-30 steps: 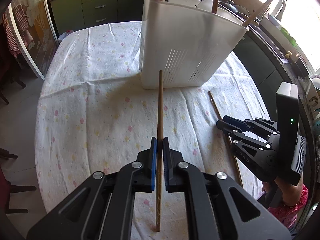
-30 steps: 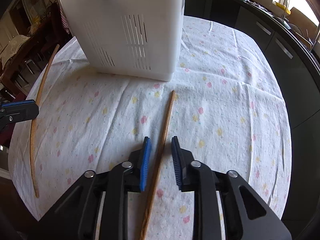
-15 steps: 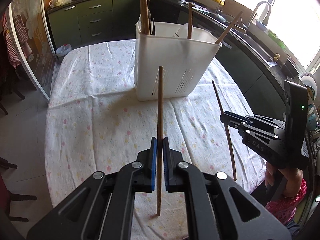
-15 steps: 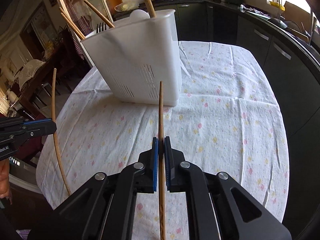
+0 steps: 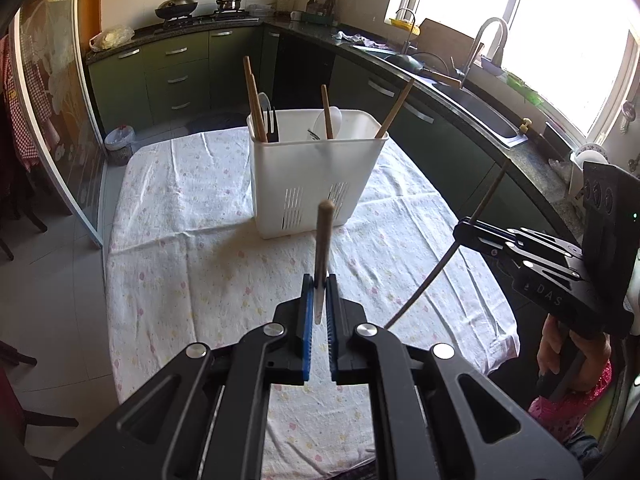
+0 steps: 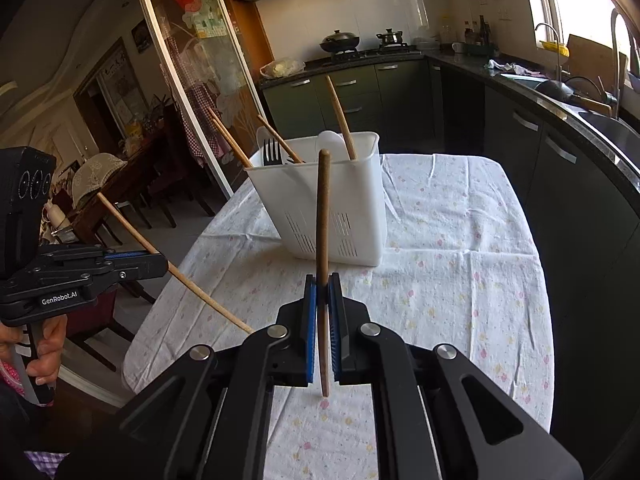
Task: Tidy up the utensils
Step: 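Lift both chopsticks over the white holder and open both tools to drop them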
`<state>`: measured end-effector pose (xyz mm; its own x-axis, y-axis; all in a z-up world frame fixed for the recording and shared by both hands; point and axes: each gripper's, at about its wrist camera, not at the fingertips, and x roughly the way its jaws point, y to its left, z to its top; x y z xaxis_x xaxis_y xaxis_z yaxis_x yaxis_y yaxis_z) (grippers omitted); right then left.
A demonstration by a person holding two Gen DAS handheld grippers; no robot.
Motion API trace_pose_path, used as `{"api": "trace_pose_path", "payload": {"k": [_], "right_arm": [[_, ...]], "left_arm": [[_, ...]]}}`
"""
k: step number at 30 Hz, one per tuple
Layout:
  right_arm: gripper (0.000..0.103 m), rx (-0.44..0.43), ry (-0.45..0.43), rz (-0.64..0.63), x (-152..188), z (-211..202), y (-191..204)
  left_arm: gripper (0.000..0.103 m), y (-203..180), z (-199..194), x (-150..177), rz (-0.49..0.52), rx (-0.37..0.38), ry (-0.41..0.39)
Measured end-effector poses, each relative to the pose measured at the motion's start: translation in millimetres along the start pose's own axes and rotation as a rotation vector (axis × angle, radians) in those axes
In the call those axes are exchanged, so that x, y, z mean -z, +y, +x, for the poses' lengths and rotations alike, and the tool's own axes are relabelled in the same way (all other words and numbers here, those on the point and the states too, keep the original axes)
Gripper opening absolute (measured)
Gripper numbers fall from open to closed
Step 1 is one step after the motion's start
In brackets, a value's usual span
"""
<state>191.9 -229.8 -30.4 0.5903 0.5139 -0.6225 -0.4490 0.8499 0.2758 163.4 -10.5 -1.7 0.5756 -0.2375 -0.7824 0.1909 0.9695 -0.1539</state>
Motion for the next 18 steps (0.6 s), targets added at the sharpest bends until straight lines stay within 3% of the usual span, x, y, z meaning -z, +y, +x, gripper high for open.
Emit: {"api": "trace_pose_path", "payload": {"k": [8,18], "right_arm": [[0.007,-0.003,-0.102,-0.043,-35.6,-37.6,17.5],[0.007,-0.009,-0.131,-0.087,-50.5,-56.5,34.6]], "left_arm": [[0.006,-15.5,-38.8,-38.2,0.036,-0.002,-0.128],[0.006,-29.1,-71.8,-98.1,0.054,-0.042,-0.257]]}}
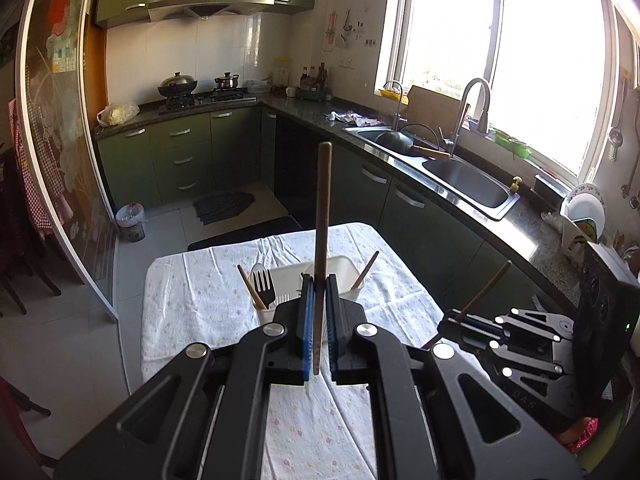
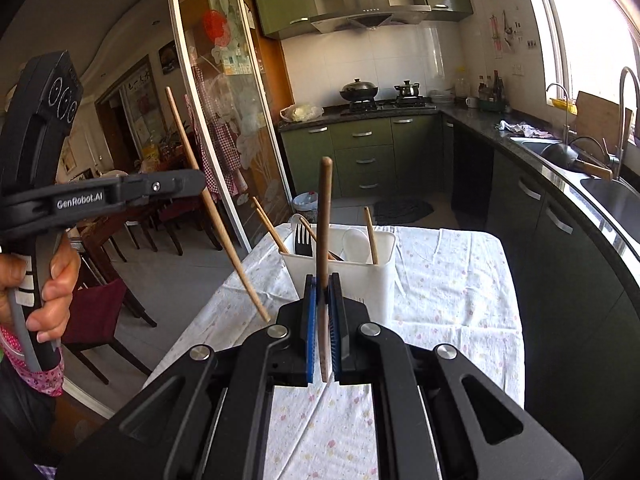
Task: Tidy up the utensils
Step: 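Lift both chopsticks over the white holder and open both tools to drop them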
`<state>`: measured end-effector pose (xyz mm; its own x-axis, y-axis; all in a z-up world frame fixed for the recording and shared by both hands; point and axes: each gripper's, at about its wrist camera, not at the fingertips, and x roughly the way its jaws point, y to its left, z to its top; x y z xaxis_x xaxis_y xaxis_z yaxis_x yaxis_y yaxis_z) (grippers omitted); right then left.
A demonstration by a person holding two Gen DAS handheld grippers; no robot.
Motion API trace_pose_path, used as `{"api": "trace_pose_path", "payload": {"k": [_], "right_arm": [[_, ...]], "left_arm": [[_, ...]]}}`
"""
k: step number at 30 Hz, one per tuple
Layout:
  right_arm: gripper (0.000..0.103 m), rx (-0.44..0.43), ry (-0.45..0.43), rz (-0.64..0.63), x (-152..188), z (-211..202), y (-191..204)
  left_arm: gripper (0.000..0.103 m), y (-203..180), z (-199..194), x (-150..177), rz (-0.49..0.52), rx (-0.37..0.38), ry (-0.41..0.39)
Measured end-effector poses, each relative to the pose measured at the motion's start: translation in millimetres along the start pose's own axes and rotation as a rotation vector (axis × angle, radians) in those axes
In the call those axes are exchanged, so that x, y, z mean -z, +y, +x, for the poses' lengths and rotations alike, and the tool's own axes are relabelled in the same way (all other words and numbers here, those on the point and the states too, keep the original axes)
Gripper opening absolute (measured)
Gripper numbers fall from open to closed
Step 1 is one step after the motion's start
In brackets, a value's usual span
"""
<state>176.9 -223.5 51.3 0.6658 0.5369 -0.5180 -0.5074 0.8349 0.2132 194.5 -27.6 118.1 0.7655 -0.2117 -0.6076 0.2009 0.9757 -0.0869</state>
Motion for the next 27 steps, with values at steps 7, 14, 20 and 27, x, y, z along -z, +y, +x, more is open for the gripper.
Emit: {"api": "trace_pose_path", "payload": {"k": [7,14,20,27], "right_arm": [[0.007,-0.003,0.012,0.009,4.0,4.3,-6.0],[0.007,-0.002,0.010,0.006,2.1,5.8,-7.2],[0.007,-0.002,0.015,0.001,3.8,6.6,-6.1],[0.007,0.000,0.001,0.002,0.7,5.4,-5.7]], "left_arm": [[0.006,2.0,4.3,-26.9,-0.012,-0.052,-0.093],[0.006,7.4,23.9,-41.7,-0.026,-0.090,-0.144],[0.006,12.0,53.5,-43.1,-0.035,-0.093,-0.122],[0.006,20.0,87.9,-32.8,-0.030,-0.114,-0.066]]}}
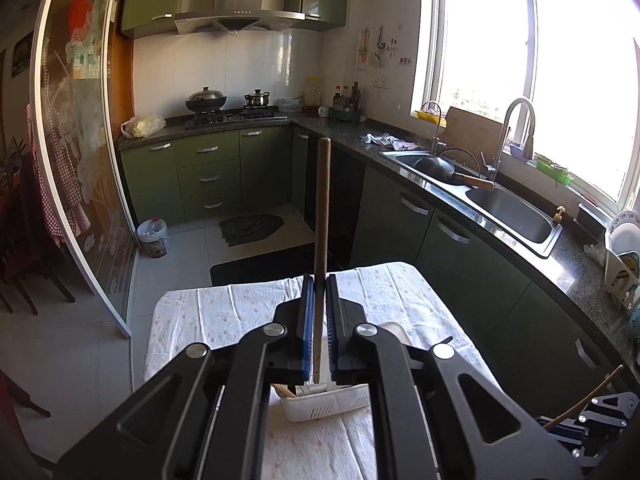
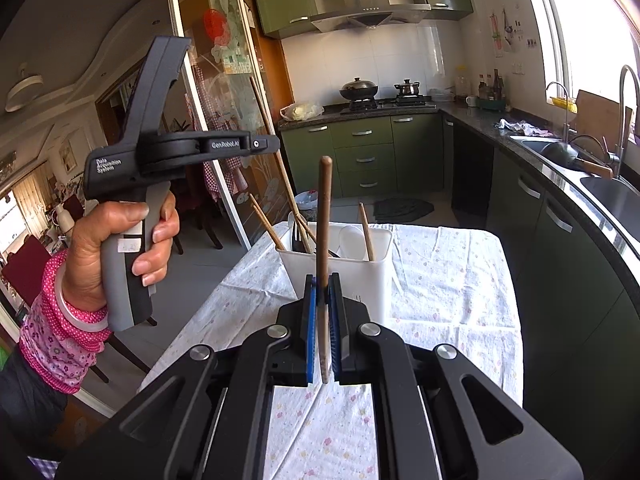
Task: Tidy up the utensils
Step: 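Lift both chopsticks over the white holder and open both tools to drop them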
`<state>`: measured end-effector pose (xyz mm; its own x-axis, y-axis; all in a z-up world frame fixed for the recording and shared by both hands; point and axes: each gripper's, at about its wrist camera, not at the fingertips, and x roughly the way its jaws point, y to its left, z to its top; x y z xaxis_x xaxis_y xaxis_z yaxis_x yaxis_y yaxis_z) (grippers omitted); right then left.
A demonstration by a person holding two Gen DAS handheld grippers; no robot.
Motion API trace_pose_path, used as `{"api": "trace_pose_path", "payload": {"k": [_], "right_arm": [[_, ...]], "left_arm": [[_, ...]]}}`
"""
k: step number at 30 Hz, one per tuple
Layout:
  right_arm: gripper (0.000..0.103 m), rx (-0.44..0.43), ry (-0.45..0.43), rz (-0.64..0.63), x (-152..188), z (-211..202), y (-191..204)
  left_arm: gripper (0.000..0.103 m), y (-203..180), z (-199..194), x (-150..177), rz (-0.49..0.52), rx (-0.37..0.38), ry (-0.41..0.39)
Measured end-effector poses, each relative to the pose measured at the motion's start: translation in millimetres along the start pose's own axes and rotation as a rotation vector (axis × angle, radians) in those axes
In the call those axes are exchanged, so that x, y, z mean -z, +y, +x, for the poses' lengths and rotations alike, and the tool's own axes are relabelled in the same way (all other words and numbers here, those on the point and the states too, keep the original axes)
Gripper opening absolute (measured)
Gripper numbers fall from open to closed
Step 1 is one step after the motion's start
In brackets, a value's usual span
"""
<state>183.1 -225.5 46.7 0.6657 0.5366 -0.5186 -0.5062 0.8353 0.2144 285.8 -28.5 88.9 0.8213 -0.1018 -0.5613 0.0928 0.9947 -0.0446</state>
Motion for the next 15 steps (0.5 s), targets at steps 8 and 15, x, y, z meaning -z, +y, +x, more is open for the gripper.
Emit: {"api": "trace_pose_path", "payload": {"k": [8,15], "right_arm": [[0.007,-0.006,-0.064,0.009,-15.3,6.4,2.8],[0.007,0.044,-0.244,0.025,-51.8,6.7,4.9]], "left_arm": [[0.019,8.4,6.4,30.2,-0.021,0.017,0.031],[0.019,9.8,-10.0,60.0,-0.022,0.060,0.039]]}}
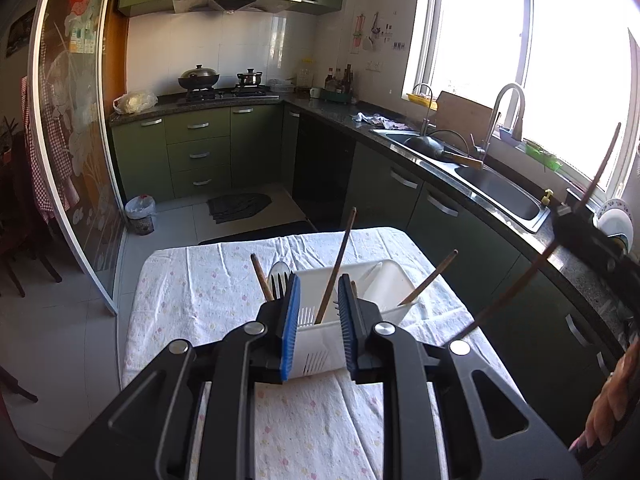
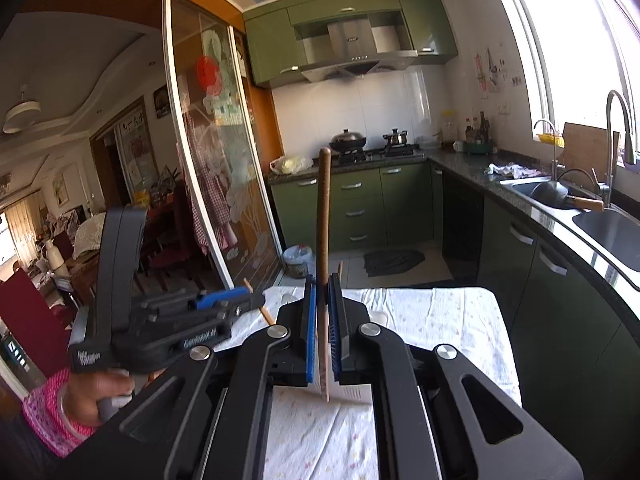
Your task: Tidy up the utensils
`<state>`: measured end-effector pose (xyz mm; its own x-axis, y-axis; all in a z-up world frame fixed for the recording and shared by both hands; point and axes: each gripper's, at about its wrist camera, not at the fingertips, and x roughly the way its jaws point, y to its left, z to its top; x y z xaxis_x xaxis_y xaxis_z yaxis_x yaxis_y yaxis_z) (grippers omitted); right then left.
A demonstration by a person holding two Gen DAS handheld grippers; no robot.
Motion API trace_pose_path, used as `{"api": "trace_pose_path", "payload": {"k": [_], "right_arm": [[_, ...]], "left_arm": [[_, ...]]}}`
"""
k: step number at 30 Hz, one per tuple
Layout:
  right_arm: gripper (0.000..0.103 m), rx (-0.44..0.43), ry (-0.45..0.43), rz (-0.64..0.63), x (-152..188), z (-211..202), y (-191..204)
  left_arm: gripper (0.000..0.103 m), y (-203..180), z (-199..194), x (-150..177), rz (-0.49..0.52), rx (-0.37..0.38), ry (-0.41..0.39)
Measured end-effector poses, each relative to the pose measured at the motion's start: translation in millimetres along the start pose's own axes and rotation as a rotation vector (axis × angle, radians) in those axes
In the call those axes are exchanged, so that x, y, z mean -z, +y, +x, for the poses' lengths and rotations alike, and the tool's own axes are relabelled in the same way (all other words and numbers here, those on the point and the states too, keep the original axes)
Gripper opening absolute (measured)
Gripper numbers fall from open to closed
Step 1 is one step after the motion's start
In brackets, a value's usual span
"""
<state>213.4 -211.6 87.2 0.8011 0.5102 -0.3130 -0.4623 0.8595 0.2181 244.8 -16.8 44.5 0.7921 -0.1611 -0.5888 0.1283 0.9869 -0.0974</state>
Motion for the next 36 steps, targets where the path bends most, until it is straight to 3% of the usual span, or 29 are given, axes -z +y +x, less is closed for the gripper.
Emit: {"api": "trace_pose_path", "payload": {"k": [5,18,22,24,26,33,36], "right_arm": [[0.007,0.047,-0.087,-0.011,-23.2,21.9,-0.5],[0.007,0.126,0.055,-0.043,8.2,104.0,-13.6],[0.007,0.136,0.071,-0.062,19.3,119.6,-16.6],[0.015,0.159,0.065,-0.087,22.1,121.1,-14.0],[0.035,0.146,0.063,-0.086,23.7,119.8,-12.4],[0.044,0.125,-0.038,-0.064,26.5,72.7,-7.2],[0.051,0.117,-0.061,-0.057,41.1,42.0,-8.9]], "left_arm": [[0.019,1.1,-13.2,13.3,0.000,0.019,-0.025],[0.019,8.0,-37.7,37.0,-0.030,0.035,-0.110],[0.027,7.2,-50.9,46.3,-0.031,0.009,-0.150],[0.029,7.0,-58.1,51.4,-0.031,-0.005,-0.171],[0.030,6.7,-64.8,57.6,-0.033,-0.016,-0.186],[0.034,5.7,-76.4,78.1,-0.037,-0.017,-0.185],[0.040,5.3,-84.9,89.5,-0.026,-0.025,-0.202]]}}
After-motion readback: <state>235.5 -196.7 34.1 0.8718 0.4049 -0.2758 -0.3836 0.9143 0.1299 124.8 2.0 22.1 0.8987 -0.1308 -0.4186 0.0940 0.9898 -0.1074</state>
